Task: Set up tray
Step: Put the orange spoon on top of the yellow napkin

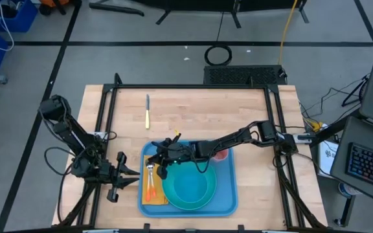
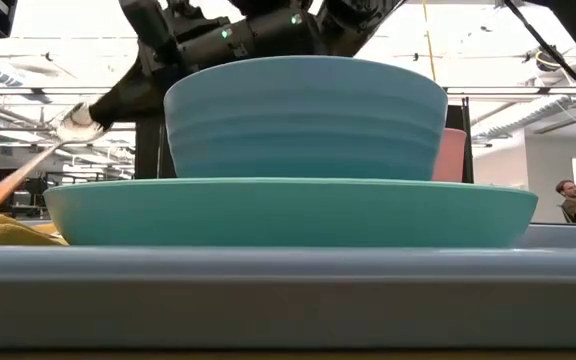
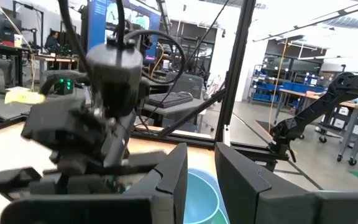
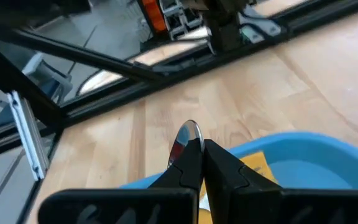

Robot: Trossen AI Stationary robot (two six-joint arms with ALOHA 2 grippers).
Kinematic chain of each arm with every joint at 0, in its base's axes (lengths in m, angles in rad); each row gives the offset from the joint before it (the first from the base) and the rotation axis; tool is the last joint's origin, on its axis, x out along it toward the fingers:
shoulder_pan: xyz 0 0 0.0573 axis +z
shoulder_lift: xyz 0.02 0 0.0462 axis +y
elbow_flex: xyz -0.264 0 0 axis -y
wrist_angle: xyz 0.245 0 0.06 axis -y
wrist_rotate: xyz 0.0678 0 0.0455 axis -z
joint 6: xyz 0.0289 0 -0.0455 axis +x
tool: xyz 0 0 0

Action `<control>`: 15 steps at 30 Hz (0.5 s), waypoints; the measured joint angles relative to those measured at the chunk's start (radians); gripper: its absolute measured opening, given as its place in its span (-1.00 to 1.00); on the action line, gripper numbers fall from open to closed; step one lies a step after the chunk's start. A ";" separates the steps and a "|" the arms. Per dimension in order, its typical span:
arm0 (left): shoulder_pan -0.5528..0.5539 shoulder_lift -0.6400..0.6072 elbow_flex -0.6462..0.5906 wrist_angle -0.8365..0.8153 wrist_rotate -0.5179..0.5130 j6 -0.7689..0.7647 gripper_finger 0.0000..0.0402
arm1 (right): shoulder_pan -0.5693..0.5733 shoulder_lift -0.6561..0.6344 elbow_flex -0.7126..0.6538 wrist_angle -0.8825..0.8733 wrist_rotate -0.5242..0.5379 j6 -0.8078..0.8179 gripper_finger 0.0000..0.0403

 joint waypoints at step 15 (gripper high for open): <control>0.000 0.000 0.000 -0.007 0.001 -0.014 -0.58 | -0.007 0.059 0.000 0.040 0.003 0.030 -1.00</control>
